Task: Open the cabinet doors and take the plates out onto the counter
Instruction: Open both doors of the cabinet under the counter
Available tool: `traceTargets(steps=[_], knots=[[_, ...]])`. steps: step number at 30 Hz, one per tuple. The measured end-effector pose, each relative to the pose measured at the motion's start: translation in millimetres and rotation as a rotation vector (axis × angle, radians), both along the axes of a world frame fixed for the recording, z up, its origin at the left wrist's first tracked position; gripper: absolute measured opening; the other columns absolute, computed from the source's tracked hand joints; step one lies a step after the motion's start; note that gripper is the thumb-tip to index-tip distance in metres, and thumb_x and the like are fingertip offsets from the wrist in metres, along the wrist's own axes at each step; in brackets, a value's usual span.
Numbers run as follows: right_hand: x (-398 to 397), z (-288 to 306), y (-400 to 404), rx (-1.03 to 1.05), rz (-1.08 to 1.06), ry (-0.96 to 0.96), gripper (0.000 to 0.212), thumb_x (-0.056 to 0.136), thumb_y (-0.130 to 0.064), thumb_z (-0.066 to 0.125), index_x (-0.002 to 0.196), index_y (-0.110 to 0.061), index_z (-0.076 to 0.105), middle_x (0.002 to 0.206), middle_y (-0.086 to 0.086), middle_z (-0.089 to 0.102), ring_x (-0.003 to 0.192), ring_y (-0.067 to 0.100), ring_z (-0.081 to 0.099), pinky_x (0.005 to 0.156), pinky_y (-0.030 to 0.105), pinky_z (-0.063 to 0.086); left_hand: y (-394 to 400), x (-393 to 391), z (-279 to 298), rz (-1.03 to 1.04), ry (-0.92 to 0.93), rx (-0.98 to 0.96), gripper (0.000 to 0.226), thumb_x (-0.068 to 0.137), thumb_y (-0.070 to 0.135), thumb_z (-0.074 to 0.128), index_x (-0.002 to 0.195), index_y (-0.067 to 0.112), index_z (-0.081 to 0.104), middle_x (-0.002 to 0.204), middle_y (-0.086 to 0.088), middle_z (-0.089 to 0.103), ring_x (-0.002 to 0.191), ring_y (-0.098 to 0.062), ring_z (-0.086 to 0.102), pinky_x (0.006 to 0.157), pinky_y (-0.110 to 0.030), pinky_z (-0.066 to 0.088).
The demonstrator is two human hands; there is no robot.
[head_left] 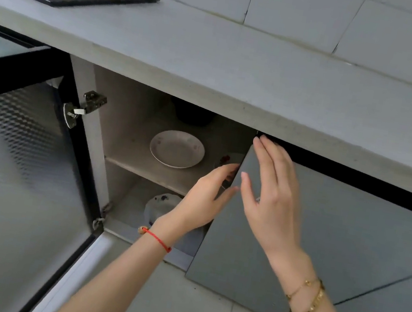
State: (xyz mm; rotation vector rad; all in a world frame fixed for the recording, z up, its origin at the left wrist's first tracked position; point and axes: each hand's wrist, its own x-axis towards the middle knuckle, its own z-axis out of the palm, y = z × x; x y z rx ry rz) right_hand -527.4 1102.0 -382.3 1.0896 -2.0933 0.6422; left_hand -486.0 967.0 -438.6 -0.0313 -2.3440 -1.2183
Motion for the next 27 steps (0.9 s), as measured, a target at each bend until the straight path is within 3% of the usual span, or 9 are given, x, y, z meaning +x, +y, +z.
traceTargets(steps=[5, 11, 17, 22, 27], knots=[[19.0, -6.1, -0.7, -0.028, -0.049, 0.039, 0.051, 0.098, -0.019, 0.052, 0.145, -0.006, 0.039, 0.148, 0.008, 0.042, 0.140, 0.023, 0.037, 0.115, 0.041, 0.033, 0.9, 14.0, -8.3, -0.050, 0.068, 0.002, 0.041, 0.098, 0.022, 0.052, 0.137, 0.012, 0.044, 0.130, -0.002, 0.057, 0.119, -0.011, 0.055, 0.099, -0.034, 0.049], [61.7, -8.6, 13.0, -0.042, -0.067, 0.074, 0.051, 0.097, -0.018, 0.053, 0.144, -0.005, 0.039, 0.146, 0.008, 0.043, 0.138, 0.022, 0.038, 0.114, 0.040, 0.033, 9.6, 52.2, -17.6, -0.118, 0.148, -0.009, 0.041, 0.097, 0.019, 0.054, 0.136, 0.008, 0.047, 0.117, -0.002, 0.057, 0.111, -0.013, 0.057, 0.098, -0.036, 0.048], [110.8, -8.0, 37.5, -0.033, -0.117, 0.111, 0.052, 0.096, -0.019, 0.054, 0.145, -0.006, 0.039, 0.144, 0.008, 0.044, 0.137, 0.021, 0.038, 0.114, 0.038, 0.033, 25.9, 93.4, -19.1, -0.189, 0.202, 0.002, 0.039, 0.097, 0.018, 0.054, 0.135, 0.012, 0.050, 0.105, 0.003, 0.055, 0.100, -0.003, 0.056, 0.092, -0.018, 0.047], [135.0, -7.6, 59.9, -0.037, -0.164, 0.093, 0.053, 0.097, -0.019, 0.055, 0.146, -0.007, 0.037, 0.148, 0.007, 0.040, 0.138, 0.018, 0.037, 0.115, 0.037, 0.033, 39.9, 115.1, -17.6, -0.216, 0.182, -0.005, 0.028, 0.096, 0.018, 0.055, 0.124, 0.013, 0.059, 0.100, -0.001, 0.057, 0.094, -0.011, 0.060, 0.088, -0.034, 0.051], [157.7, -7.5, 84.5, -0.041, -0.179, 0.105, 0.052, 0.097, -0.021, 0.054, 0.145, -0.008, 0.038, 0.147, 0.005, 0.041, 0.138, 0.015, 0.037, 0.115, 0.034, 0.032, 51.8, 133.4, -14.2, -0.280, 0.182, -0.027, 0.022, 0.093, 0.016, 0.060, 0.115, 0.015, 0.064, 0.096, 0.004, 0.060, 0.088, -0.007, 0.063, 0.086, -0.034, 0.052]])
